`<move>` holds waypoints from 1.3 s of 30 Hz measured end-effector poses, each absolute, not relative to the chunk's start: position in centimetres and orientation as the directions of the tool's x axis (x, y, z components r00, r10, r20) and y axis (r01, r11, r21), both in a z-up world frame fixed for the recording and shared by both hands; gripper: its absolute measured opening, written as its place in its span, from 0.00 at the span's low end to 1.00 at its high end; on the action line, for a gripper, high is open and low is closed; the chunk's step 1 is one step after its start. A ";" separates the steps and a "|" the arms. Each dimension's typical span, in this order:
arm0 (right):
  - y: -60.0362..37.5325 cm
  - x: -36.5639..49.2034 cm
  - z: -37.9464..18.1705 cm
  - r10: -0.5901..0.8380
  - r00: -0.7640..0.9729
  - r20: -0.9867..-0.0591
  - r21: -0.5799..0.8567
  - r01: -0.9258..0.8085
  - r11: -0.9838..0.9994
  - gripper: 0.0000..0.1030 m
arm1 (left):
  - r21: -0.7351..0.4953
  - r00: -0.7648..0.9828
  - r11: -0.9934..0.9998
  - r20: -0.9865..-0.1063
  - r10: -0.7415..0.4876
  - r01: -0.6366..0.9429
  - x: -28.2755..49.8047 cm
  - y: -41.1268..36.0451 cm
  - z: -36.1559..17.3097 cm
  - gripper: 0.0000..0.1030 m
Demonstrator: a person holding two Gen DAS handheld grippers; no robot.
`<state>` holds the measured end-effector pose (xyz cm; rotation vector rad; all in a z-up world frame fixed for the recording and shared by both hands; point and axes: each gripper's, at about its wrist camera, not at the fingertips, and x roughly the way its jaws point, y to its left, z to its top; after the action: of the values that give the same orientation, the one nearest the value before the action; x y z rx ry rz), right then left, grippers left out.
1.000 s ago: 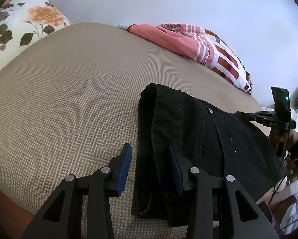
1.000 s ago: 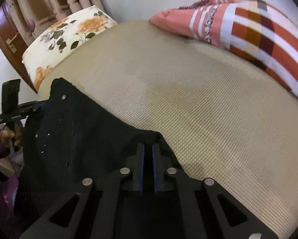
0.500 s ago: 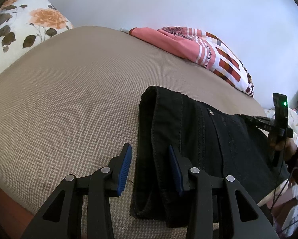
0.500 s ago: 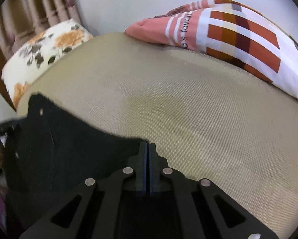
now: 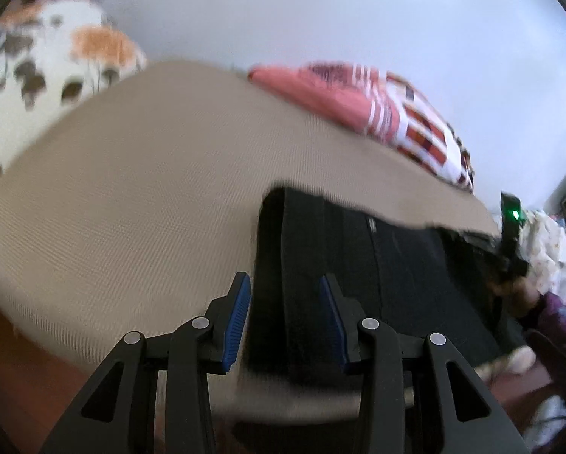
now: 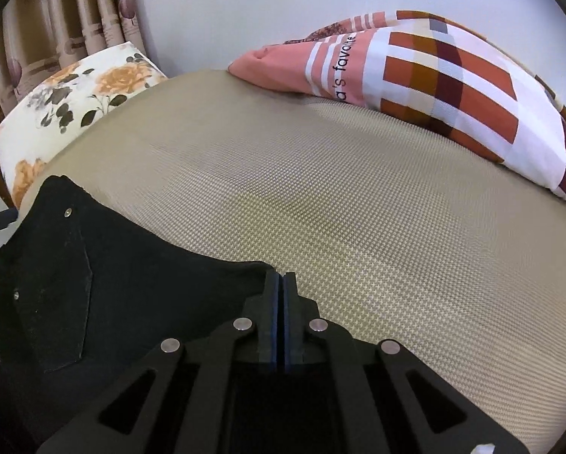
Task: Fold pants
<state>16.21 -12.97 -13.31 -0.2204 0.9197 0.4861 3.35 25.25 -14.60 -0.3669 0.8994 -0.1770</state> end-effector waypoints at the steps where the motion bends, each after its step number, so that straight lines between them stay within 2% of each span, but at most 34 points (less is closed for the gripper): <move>1: -13.0 16.2 -13.3 0.305 0.509 -0.804 0.019 -0.491 0.871 0.00 | -0.419 0.572 0.908 -0.749 -0.334 -0.020 2.7 25.8 -14.7 0.39; 3: -13.0 16.2 -13.3 0.309 0.508 -0.804 0.029 -0.485 0.874 0.00 | -0.475 0.517 0.877 -0.770 -0.375 -0.070 1.8 26.4 -15.0 0.39; 6: -13.0 16.1 -13.3 0.306 0.511 -0.803 0.029 -0.480 0.877 0.00 | -0.642 0.466 0.755 -0.712 -0.524 -0.132 -0.1 27.5 -15.7 0.39; 13: -13.1 16.2 -13.3 0.305 0.514 -0.802 0.042 -0.461 0.887 0.01 | -0.782 0.428 0.604 -0.603 -0.674 -0.151 2.1 26.0 -17.1 0.39; 15: -13.1 16.1 -13.4 0.305 0.514 -0.802 0.046 -0.456 0.889 0.01 | -0.773 0.415 0.608 -0.620 -0.666 -0.179 2.8 25.7 -17.6 0.36; 16: -13.2 16.2 -13.4 0.305 0.514 -0.802 0.049 -0.453 0.890 0.01 | -0.774 0.427 0.607 -0.617 -0.661 -0.179 2.9 25.8 -17.5 0.23; 17: -13.2 16.1 -13.3 0.305 0.515 -0.801 0.049 -0.451 0.891 0.01 | -0.745 0.440 0.648 -0.640 -0.630 -0.156 3.1 25.4 -16.9 0.15; 21: -13.0 16.0 -13.3 0.295 0.528 -0.796 0.037 -0.445 0.895 0.01 | -0.667 0.464 0.739 -0.687 -0.559 -0.096 3.5 24.2 -15.2 0.14; 25: -12.8 15.6 -13.1 0.276 0.551 -0.788 0.009 -0.438 0.899 0.01 | -0.584 0.553 0.811 -0.666 -0.500 0.030 3.5 22.7 -12.3 0.14; 29: -12.8 15.6 -13.1 0.277 0.551 -0.787 0.013 -0.434 0.901 0.01 | -0.500 0.517 0.865 -0.729 -0.449 0.047 3.0 22.4 -15.6 0.14; 34: -12.9 15.6 -13.1 0.280 0.547 -0.789 0.019 -0.435 0.900 0.01 | -0.591 0.525 0.805 -0.672 -0.522 0.044 1.3 24.4 -18.3 0.20; 39: -12.9 15.6 -13.1 0.288 0.542 -0.790 0.034 -0.430 0.902 0.01 | -0.615 0.512 0.788 -0.671 -0.536 0.020 1.5 24.5 -18.1 0.24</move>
<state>15.61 -12.92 -13.14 -0.1721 0.9031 0.4289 1.54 24.52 -18.12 -0.5912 0.9876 -0.3591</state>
